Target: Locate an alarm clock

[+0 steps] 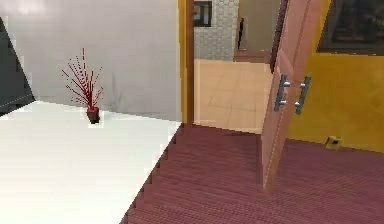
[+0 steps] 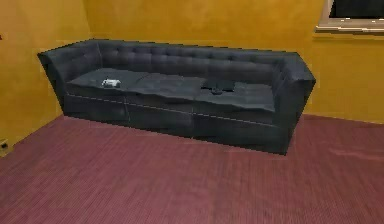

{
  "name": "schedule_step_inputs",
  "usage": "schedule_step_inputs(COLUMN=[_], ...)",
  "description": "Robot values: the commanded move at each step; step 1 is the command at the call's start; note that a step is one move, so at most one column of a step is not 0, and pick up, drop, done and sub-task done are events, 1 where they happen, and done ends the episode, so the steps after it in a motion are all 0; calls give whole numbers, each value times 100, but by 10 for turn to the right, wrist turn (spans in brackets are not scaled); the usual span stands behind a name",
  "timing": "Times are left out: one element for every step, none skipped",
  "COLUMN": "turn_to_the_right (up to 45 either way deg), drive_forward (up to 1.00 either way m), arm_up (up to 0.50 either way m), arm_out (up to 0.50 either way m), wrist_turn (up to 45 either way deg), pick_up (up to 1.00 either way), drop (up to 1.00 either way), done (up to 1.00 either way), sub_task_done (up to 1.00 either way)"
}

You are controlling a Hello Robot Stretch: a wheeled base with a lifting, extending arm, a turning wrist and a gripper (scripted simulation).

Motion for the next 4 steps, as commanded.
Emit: schedule_step_inputs(turn_to_the_right=[60, 0, 30, -210], drive_forward=[0, 100, 0, 0], arm_up=[0, 0, 0, 0], arm_out=[0, 0, 0, 0], wrist_turn=[0, 0, 0, 0], pick_up=[0, 0, 0, 0], drop=[0, 0, 0, 0], done=[0, 0, 0, 0], sub_task_done=[0, 0, 0, 0])
